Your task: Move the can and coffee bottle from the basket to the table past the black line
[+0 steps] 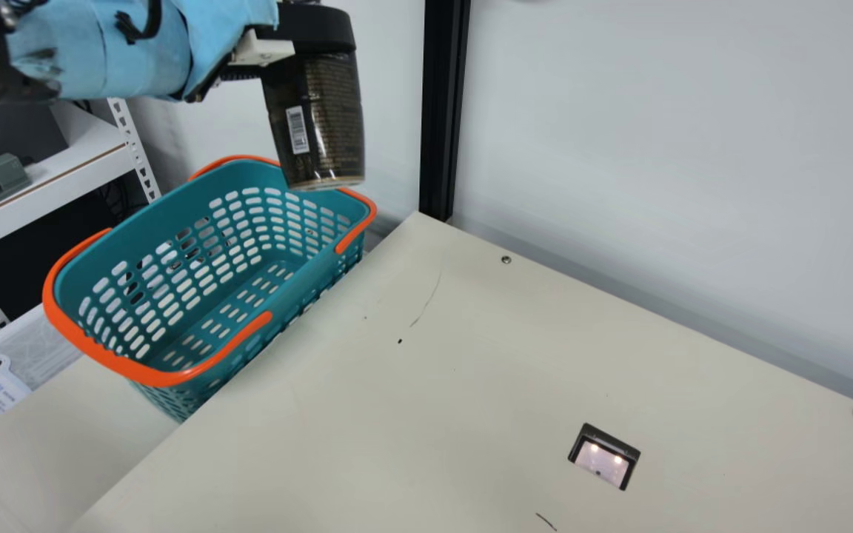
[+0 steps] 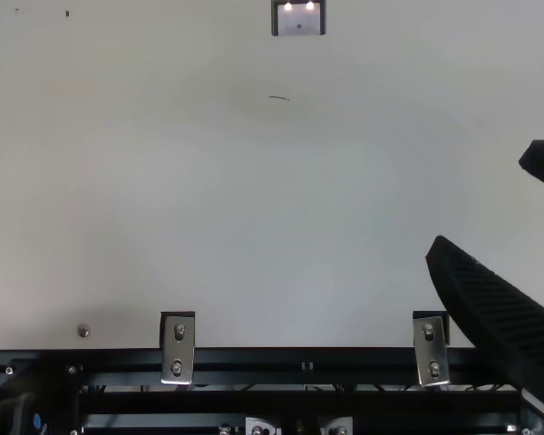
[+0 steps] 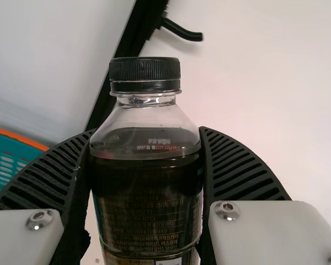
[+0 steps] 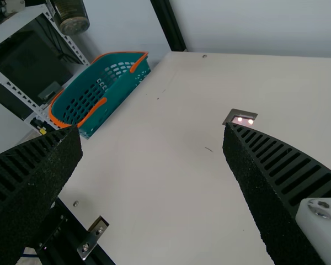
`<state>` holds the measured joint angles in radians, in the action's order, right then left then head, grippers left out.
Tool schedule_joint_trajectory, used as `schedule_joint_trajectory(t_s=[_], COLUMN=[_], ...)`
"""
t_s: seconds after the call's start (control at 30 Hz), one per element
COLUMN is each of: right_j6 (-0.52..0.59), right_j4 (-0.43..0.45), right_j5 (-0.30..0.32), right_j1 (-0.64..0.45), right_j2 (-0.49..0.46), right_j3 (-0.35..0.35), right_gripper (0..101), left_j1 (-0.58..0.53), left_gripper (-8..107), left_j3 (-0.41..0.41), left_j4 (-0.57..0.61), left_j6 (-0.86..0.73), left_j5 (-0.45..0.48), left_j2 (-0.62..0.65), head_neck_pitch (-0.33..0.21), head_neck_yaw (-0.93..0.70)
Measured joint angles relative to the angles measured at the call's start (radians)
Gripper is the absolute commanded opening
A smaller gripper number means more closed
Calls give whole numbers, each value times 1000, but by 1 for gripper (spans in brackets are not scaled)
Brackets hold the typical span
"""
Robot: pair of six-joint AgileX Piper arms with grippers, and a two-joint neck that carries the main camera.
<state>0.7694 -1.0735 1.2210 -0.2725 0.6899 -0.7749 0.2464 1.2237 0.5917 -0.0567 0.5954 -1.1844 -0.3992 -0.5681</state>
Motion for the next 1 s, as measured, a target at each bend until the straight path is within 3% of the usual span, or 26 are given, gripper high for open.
schedule_joint_trajectory(t_s=[0.43, 0.8, 1.0], right_j6=[0, 0, 0], right_j4=[0, 0, 0], right_j5=[0, 0, 0], right_j1=[0, 0, 0], right_j2=[0, 0, 0], right_j3=[0, 0, 0], right_gripper=[101, 101, 101], left_j1=[-125, -244, -321], left_gripper=[10, 10, 10], left_j3=[-15, -41, -45], left_j4=[-68, -139, -186], left_j6=[302, 460, 532], left_j5=[81, 91, 89], left_j2=[97, 188, 231], head_neck_pitch=[0, 0, 0], head_neck_yaw=[0, 5, 102])
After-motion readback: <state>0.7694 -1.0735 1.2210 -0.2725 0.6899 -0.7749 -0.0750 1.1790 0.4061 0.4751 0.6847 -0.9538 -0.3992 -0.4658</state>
